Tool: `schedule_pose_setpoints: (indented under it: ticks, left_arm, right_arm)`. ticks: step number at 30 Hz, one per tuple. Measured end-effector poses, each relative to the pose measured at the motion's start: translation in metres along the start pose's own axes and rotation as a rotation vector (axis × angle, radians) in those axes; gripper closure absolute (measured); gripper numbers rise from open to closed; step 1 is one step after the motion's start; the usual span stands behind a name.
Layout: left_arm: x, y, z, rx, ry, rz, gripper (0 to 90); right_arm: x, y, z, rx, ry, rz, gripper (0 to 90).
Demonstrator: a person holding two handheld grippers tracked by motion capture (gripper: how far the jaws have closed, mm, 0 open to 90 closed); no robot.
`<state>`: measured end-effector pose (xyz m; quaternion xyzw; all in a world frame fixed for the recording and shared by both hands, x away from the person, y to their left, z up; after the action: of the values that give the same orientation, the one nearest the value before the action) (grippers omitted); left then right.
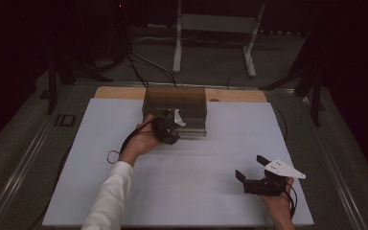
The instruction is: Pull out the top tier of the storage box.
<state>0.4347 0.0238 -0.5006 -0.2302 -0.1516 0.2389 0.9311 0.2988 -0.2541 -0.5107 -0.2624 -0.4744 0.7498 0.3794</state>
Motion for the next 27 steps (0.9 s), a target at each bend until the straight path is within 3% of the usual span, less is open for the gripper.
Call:
schedule_pose_setpoints:
  ticks: [7,12,18,22,24,27]
  left_arm:
    - [0.0,0.001,0.001,-0.009,0.005,0.014,59.9]
    - [0.005,-0.002,0.007,-0.089,0.033,0.085,50.3]
    - [0.01,-0.005,0.015,-0.133,0.046,0.137,42.6]
    - [0.011,-0.005,0.017,-0.15,0.038,0.161,23.5]
    - [0.011,-0.006,0.019,-0.171,0.043,0.179,19.3]
    - [0.014,-0.006,0.021,-0.175,0.03,0.189,5.9]
  right_arm:
    - [0.0,0.0,0.0,0.0,0.0,0.0,0.0]
    - [0.0,0.0,0.0,0.0,0.001,-0.001,0.0]
    - [0.0,0.0,0.0,0.0,0.0,-0.001,0.0]
    - [0.0,0.0,0.0,0.0,0.0,-0.001,0.0]
    - [0.0,0.0,0.0,-0.001,-0.001,0.0,0.0]
    - [0.0,0.0,0.0,-0.001,-0.001,0.001,0.0]
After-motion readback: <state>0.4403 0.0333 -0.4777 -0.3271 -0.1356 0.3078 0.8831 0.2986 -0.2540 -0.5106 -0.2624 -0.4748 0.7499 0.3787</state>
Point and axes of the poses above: each handheld gripper's, and its own axes: z roughly backward along the jaws, y roughly out of its underside, x roughly to its left, the point moved 7 cm from there along -z, roughly forward along the jaws, and after that the axes turned 6 degrees about z, right-handed, at the moved point
